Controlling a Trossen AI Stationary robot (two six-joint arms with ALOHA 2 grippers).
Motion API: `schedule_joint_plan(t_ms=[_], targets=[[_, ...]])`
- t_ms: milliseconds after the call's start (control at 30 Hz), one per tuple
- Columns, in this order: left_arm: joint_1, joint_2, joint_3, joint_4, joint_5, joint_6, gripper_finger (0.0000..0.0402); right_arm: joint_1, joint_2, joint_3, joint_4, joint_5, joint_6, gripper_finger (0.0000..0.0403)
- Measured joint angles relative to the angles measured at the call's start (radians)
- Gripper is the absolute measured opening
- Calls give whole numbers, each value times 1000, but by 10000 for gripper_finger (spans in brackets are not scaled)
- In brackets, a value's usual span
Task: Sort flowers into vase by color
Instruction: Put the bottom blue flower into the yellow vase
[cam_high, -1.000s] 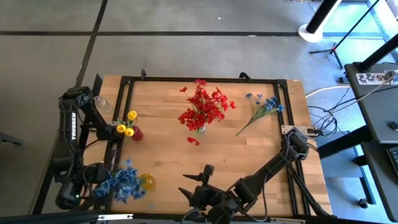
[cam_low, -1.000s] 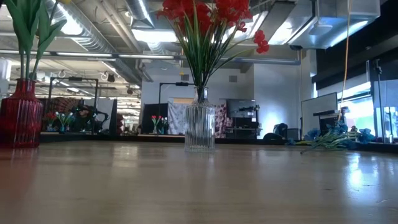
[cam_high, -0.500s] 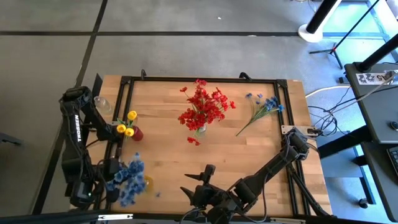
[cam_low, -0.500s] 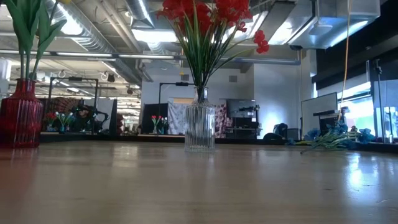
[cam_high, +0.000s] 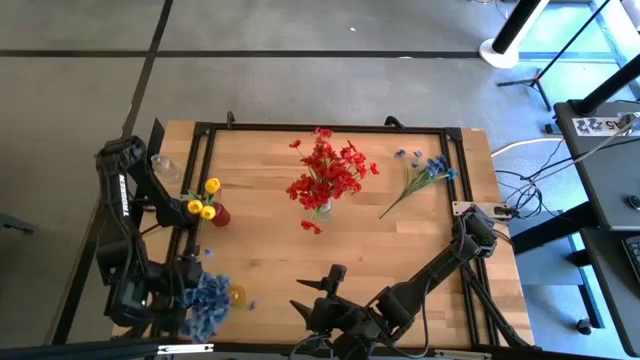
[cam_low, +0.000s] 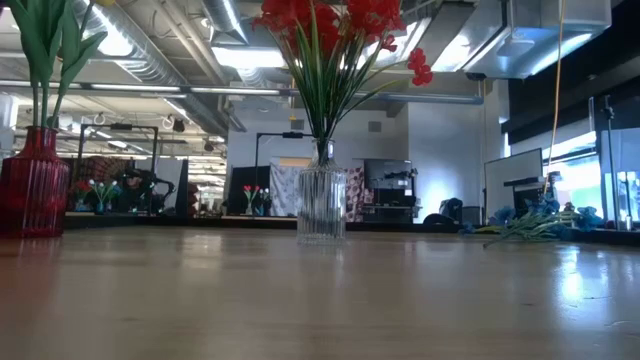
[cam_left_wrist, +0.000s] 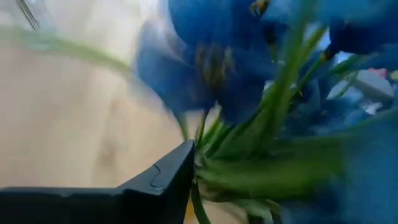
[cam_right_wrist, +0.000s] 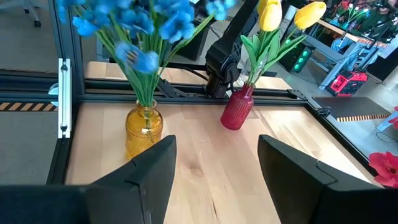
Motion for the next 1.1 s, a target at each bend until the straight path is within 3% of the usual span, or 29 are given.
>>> schedule_joint_plan(t_ms=[167,533,600,767,867,967,1100], targets=[[34,-31,0,-12,183,-50,185,0,0,0,-17,-9,0,227],[141,-71,0,-9,199,-34,186,0,0,0,-92,-27,65,227],[169,-68,0,5,253,-10,186,0,0,0,-117,-27,82,227],[218,-95,0,12,502,-18,186,0,0,0,-170,-28,131,227],[224,-121,0,12,582,-41,186,0,0,0,-186,-39,143,227],[224,-161,0,11,585,-40,186,0,0,0,-187,-53,143,227],[221,-206,0,12,503,18,186,0,0,0,-187,-54,143,227]])
